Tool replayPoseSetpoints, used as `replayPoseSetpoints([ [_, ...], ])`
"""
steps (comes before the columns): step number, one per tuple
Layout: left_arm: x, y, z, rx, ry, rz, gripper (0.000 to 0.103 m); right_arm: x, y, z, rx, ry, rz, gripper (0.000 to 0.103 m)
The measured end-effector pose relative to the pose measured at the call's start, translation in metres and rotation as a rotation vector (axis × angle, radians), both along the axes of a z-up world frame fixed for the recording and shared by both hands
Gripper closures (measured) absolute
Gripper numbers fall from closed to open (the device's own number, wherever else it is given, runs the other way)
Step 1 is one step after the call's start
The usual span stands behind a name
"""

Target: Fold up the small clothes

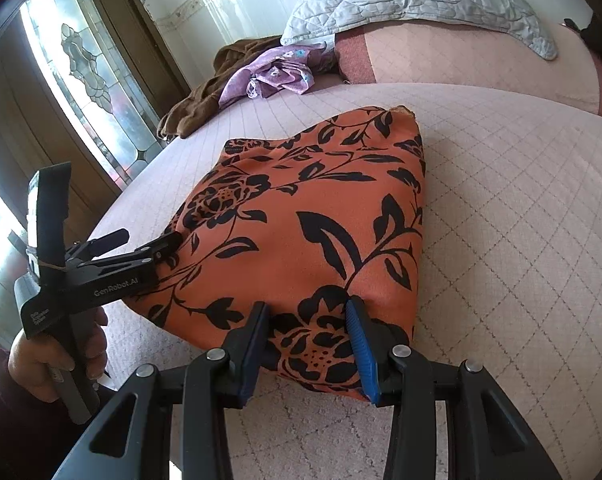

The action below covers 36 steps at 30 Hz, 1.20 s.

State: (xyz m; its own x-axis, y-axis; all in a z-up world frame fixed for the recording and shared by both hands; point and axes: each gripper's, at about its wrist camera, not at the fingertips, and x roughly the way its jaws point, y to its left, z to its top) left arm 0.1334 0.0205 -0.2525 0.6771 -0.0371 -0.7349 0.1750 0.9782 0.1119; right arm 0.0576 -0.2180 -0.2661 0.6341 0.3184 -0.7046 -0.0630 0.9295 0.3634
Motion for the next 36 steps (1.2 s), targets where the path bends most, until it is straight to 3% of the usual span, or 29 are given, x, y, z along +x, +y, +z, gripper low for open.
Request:
replayPoseSetpoints([
  [27,-0.005,0.004,0.0,-0.025,-0.012,0.024,0.0,-0.002,-0.004,0.001,0.035,0.0,-0.008,0.058],
  [29,-0.004,0.005,0.002,-0.029,-0.011,0.016,0.0,-0.004,-0.003,0.004,0.035,-0.004,-0.001,0.053],
  [31,-0.004,0.006,0.005,-0.026,-0.013,0.006,0.0,-0.005,-0.003,0.007,0.058,-0.011,0.027,0.04],
  [36,-0.007,0.0,0.013,-0.008,-0.03,-0.031,0.0,-0.006,-0.002,0.013,0.067,-0.007,0.035,0.038],
])
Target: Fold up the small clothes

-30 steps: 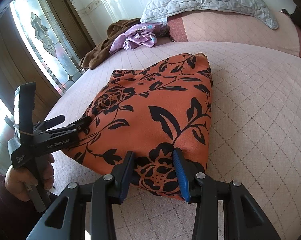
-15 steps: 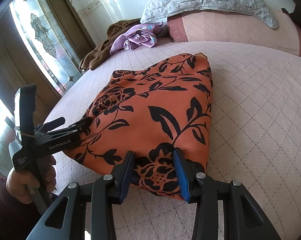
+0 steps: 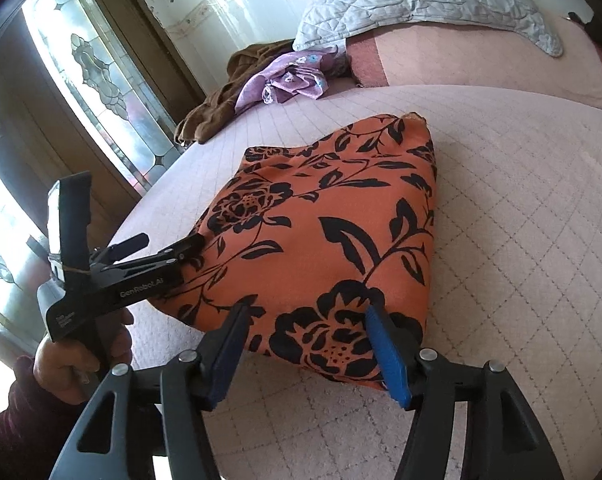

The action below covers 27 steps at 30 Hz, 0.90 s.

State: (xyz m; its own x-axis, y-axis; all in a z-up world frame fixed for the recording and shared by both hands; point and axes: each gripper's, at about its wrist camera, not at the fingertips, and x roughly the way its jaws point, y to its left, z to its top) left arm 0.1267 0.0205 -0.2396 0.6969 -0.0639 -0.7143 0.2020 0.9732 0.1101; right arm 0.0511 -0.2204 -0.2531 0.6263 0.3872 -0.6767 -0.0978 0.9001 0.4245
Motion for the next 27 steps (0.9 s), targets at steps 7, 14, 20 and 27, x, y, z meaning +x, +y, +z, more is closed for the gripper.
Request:
replayPoseSetpoints([
  [7,-0.007,-0.003,0.017,-0.023,-0.049,-0.03,0.0,-0.01,-0.012,0.019,0.064,-0.078,-0.034,0.038],
  [14,0.006,-0.011,-0.004,0.052,0.029,-0.017,0.0,0.008,-0.017,-0.005,0.024,0.028,-0.073,0.047],
  [20,0.012,0.002,0.004,-0.04,0.048,0.004,0.0,0.014,-0.013,0.003,-0.017,0.021,-0.06,0.048],
  [27,0.023,0.018,0.012,-0.077,0.037,0.039,0.0,0.009,-0.052,0.01,0.105,0.013,-0.175,0.047],
])
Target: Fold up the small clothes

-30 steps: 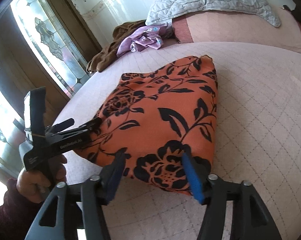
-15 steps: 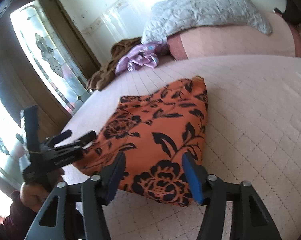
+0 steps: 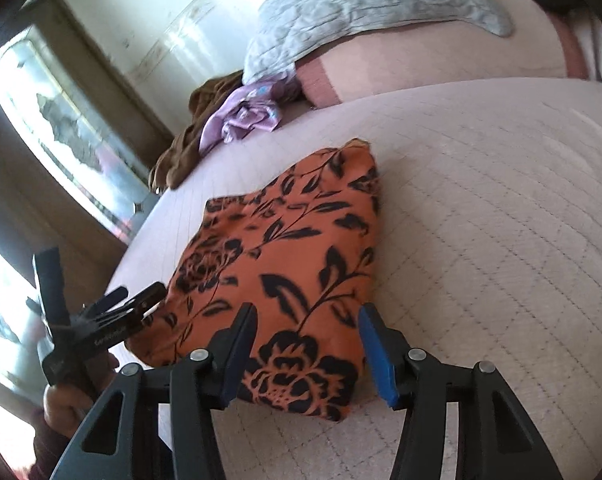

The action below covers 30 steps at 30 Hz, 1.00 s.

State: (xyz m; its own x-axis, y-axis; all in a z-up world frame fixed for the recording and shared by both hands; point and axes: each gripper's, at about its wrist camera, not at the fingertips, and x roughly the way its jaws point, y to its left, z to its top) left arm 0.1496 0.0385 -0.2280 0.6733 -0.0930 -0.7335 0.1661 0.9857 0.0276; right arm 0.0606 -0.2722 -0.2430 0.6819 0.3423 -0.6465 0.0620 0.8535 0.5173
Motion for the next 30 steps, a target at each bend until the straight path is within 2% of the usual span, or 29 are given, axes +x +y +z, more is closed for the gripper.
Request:
replayPoseSetpoints([
  [4,0.003,0.013,0.001,-0.076,0.041,0.009,0.0,0.006,-0.015,-0.01,0.095,0.039,-0.027,0.044],
  [7,-0.001,0.015,0.007,-0.058,0.003,0.024,0.0,0.008,-0.019,-0.013,0.132,0.044,-0.04,0.044],
  [10,-0.005,0.017,0.012,-0.046,-0.027,0.031,0.0,0.009,-0.018,-0.012,0.137,0.032,-0.034,0.044],
  [17,-0.005,0.017,0.015,-0.047,-0.035,0.023,0.0,0.007,-0.013,-0.005,0.127,-0.003,-0.008,0.044],
  [30,-0.002,0.008,0.014,-0.04,-0.024,0.005,0.0,0.017,-0.012,-0.012,0.153,0.01,0.0,0.044],
])
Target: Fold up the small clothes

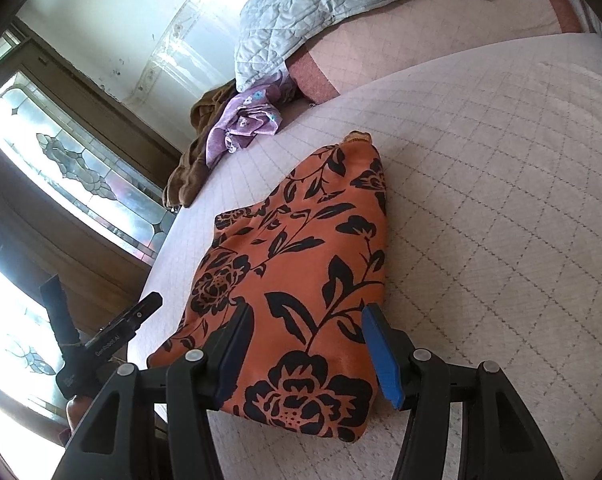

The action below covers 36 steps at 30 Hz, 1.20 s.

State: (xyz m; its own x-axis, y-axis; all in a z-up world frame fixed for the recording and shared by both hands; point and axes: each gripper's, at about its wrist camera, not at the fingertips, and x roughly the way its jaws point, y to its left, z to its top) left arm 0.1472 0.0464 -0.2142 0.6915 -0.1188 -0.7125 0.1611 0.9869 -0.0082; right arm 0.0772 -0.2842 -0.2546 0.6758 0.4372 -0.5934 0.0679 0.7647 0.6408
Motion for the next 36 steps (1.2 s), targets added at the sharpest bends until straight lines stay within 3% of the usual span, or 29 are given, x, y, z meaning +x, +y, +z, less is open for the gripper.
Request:
replayPoseSetpoints([
  [8,0.004,-0.012,-0.006,-0.038,0.057,-0.057,0.0,0.005,-0.002,0.002,0.013,-0.009,0.005,0.04],
  [11,0.014,-0.014,-0.017,-0.14,0.178,-0.129,0.0,0.011,-0.004,-0.001,0.035,-0.002,0.004,0.035],
  [15,0.035,-0.003,-0.037,-0.314,0.374,-0.14,0.0,0.022,-0.018,-0.017,0.109,0.064,-0.03,0.031],
  [21,0.052,0.014,-0.052,-0.46,0.464,-0.088,0.0,0.036,-0.052,-0.044,0.304,0.138,-0.1,0.03],
  [24,0.055,0.013,-0.061,-0.54,0.524,-0.106,0.0,0.045,-0.058,-0.054,0.369,0.151,-0.096,0.024],
  [29,0.057,0.001,-0.06,-0.493,0.521,-0.148,0.0,0.065,-0.046,-0.071,0.409,0.189,-0.065,0.022],
  [36,0.061,-0.009,-0.069,-0.607,0.611,-0.228,0.0,0.081,-0.019,-0.068,0.351,0.177,0.03,0.02],
])
